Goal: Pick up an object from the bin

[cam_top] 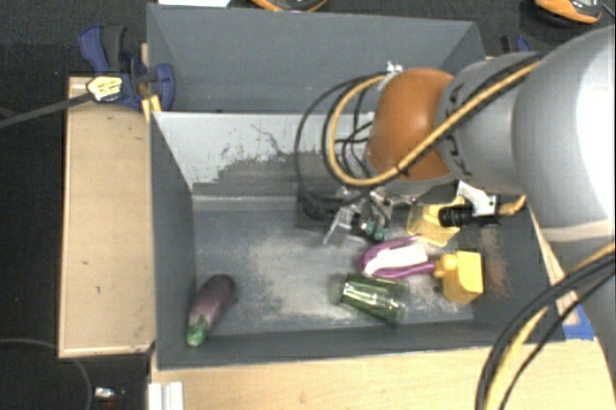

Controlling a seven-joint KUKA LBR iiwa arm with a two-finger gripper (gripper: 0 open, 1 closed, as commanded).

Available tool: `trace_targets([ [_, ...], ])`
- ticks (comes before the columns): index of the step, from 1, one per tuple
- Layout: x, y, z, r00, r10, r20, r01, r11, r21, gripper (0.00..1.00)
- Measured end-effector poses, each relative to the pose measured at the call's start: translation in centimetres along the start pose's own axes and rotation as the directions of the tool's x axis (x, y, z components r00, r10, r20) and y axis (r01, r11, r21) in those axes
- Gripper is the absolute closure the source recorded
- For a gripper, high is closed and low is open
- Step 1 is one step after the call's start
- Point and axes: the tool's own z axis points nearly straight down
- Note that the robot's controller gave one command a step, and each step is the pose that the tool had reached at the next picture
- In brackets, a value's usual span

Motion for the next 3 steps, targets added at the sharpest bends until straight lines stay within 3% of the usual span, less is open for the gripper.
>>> trace_targets([
  [1, 0.0, 0.0, -0.7, 1.000, 0.000, -0.001, 0.000, 1.000, 0.000, 1.00],
  [2, 0.2, -0.1, -3.3, 1.000, -0.002, -0.008, 0.002, 1.000, 0.003, 1.00],
  [3, 0.0, 0.0, -6.5, 1.000, -0.004, -0.003, 0.004, 1.000, 0.001, 1.00],
])
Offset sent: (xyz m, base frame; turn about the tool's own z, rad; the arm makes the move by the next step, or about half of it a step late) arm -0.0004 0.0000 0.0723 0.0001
